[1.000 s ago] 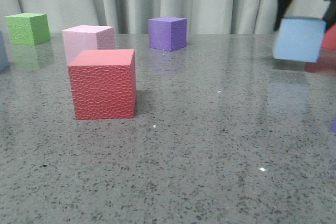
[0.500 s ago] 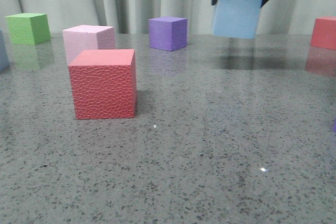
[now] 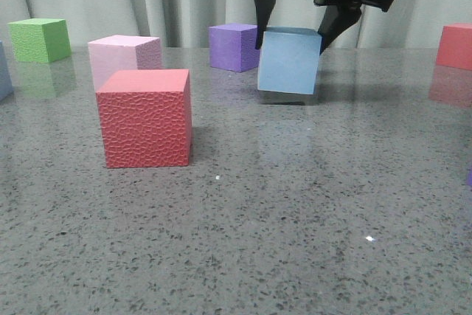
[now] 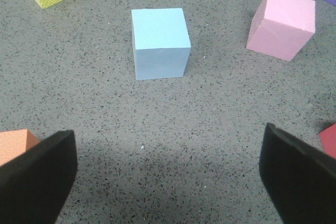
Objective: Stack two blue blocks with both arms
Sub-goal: 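Lift the light blue cube with the right gripper and set it down nearer the center, then open the right gripper and raise it away from the light blue cube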
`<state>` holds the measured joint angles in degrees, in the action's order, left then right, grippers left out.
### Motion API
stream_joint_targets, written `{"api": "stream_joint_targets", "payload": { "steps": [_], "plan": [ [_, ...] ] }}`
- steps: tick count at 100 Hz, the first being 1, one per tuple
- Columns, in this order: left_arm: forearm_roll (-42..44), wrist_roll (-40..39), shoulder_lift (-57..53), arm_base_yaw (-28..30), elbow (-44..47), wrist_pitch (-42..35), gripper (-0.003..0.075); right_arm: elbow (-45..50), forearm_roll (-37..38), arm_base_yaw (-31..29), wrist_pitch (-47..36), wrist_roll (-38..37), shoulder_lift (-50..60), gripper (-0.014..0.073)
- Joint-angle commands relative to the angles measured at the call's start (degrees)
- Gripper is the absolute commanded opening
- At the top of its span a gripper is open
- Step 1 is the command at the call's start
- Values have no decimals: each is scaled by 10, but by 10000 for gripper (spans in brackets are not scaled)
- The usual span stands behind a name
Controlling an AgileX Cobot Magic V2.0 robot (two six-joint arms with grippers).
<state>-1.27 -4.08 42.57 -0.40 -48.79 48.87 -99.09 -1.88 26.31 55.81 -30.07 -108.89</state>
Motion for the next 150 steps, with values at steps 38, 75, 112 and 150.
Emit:
{"api": "stream_joint_targets", "payload": {
  "steps": [38, 75, 112, 150],
  "plan": [
    [-6, -1, 3, -5, -21, -29, 672, -21, 2, 0, -17, -7, 8, 342],
    [-6, -1, 3, -5, -21, -28, 672, -21, -2, 0, -16, -7, 13, 598],
    [-6, -1, 3, -5, -21, -28, 672, -101, -1, 0, 42, 14, 15, 598],
    [-6, -1, 3, -5, -21, -28, 672, -140, 42, -20, 82, 120, 75, 598]
  ]
}}
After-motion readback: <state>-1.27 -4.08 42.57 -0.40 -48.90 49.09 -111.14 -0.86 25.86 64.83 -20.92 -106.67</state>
